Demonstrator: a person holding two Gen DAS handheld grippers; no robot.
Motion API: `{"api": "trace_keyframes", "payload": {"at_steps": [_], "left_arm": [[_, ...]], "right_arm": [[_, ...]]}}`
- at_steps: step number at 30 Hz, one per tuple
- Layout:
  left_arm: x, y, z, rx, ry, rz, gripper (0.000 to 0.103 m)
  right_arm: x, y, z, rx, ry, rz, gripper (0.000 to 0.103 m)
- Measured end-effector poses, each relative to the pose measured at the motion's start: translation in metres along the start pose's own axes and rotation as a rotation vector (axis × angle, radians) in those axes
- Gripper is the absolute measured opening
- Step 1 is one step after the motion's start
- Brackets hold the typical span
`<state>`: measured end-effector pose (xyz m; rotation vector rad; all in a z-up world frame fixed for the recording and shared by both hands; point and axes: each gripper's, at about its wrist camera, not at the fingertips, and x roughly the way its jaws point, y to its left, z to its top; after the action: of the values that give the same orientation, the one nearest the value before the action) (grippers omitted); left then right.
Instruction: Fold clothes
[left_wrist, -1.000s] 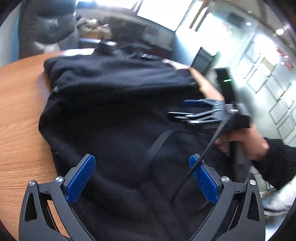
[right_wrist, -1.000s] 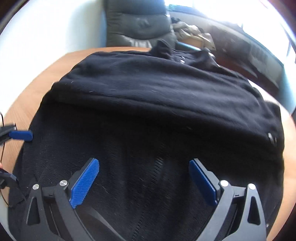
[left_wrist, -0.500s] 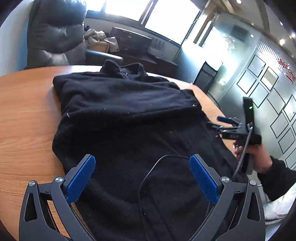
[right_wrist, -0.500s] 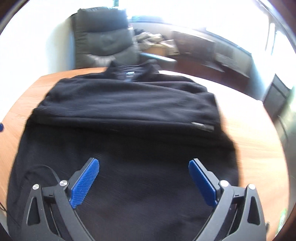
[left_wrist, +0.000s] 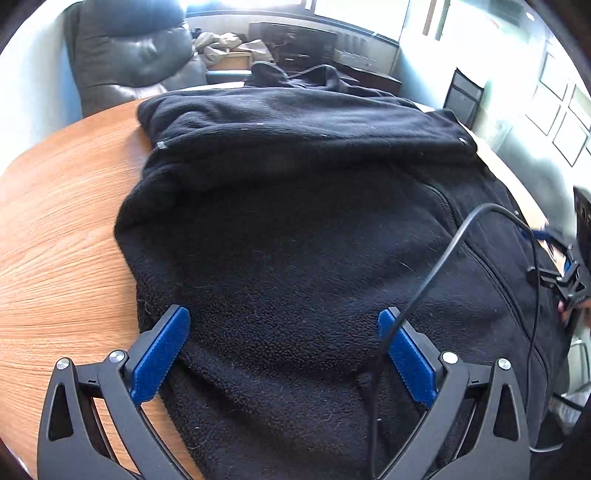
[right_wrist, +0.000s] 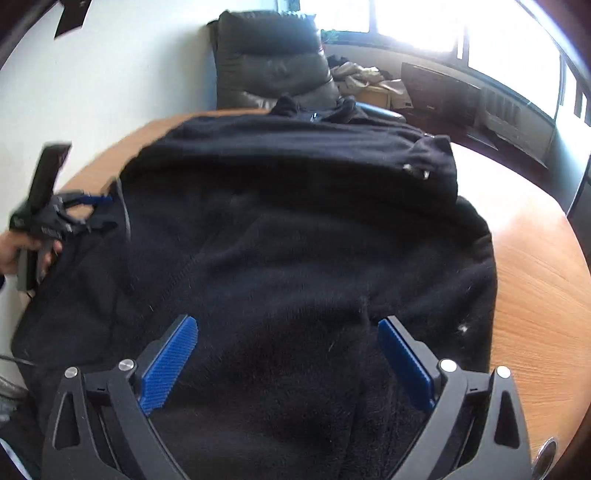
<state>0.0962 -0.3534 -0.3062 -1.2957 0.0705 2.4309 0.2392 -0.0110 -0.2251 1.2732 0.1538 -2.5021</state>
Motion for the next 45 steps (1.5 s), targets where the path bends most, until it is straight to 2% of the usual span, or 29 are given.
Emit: {"api": "trace_keyframes", "payload": {"at_steps": [3, 6, 8, 11, 13, 15, 18, 19, 20, 23, 25, 29, 30, 34, 37, 40, 43, 45], "left_arm": [[-0.003, 0.003, -0.003, 0.021, -0.002, -0.001, 0.103], [-0.007, -0.004, -0.001, 0.016, 0.027, 0.010, 0.100], [-0.024, -0.012, -0.007, 0.013, 0.033, 0.006, 0.100], [-0.036, -0.032, -0.020, 0.026, 0.020, -0.075, 0.103], [-0.032, -0.037, -0.034, 0.040, 0.035, -0.053, 0.102], [-0.030, -0.040, -0.046, 0.053, 0.029, -0.035, 0.103], [-0.032, -0.038, -0.051, 0.056, 0.015, -0.033, 0.102], [-0.033, -0.037, -0.052, 0.059, 0.017, -0.035, 0.103], [-0.032, -0.037, -0.051, 0.071, 0.022, -0.032, 0.103], [-0.030, -0.033, -0.049, 0.101, 0.033, -0.020, 0.103], [-0.028, -0.026, -0.046, 0.109, 0.036, -0.007, 0.103], [-0.029, -0.008, -0.042, 0.110, 0.050, -0.003, 0.103], [-0.030, -0.006, -0.041, 0.108, 0.052, -0.004, 0.103], [-0.042, -0.011, -0.038, 0.062, 0.078, 0.009, 0.103], [-0.080, -0.023, -0.052, 0.051, 0.027, -0.048, 0.103], [-0.139, -0.049, -0.074, 0.074, -0.042, -0.086, 0.103], [-0.198, -0.069, -0.098, 0.085, -0.103, -0.127, 0.103], [-0.236, -0.079, -0.117, 0.083, -0.130, -0.148, 0.103]], "right_arm": [[-0.001, -0.029, -0.012, 0.138, -0.017, 0.026, 0.101], [-0.005, -0.047, -0.025, 0.151, 0.036, -0.113, 0.103], [-0.016, -0.059, -0.027, 0.201, 0.045, -0.125, 0.102], [-0.033, -0.047, -0.012, 0.133, -0.017, -0.076, 0.102], [-0.033, -0.036, 0.003, 0.093, -0.059, -0.029, 0.103], [-0.018, -0.029, 0.011, 0.088, -0.025, 0.003, 0.102], [-0.008, -0.044, -0.006, 0.141, 0.029, -0.028, 0.103], [-0.008, -0.050, -0.013, 0.147, 0.046, -0.064, 0.103], [-0.012, -0.055, -0.020, 0.131, 0.066, -0.121, 0.103], [-0.038, -0.073, -0.041, 0.165, 0.058, -0.135, 0.103], [-0.054, -0.068, -0.049, 0.133, 0.059, -0.199, 0.103], [-0.061, -0.063, -0.075, 0.122, 0.104, -0.157, 0.102], [-0.064, -0.062, -0.084, 0.137, 0.093, -0.146, 0.102], [-0.084, -0.054, -0.090, 0.130, 0.046, -0.205, 0.102], [-0.110, -0.027, -0.074, 0.050, -0.065, -0.079, 0.102], [-0.145, 0.005, -0.060, -0.053, -0.179, 0.062, 0.102], [-0.189, 0.018, -0.057, -0.107, -0.289, 0.192, 0.102], [-0.213, 0.016, -0.060, -0.138, -0.293, 0.223, 0.102]]}}
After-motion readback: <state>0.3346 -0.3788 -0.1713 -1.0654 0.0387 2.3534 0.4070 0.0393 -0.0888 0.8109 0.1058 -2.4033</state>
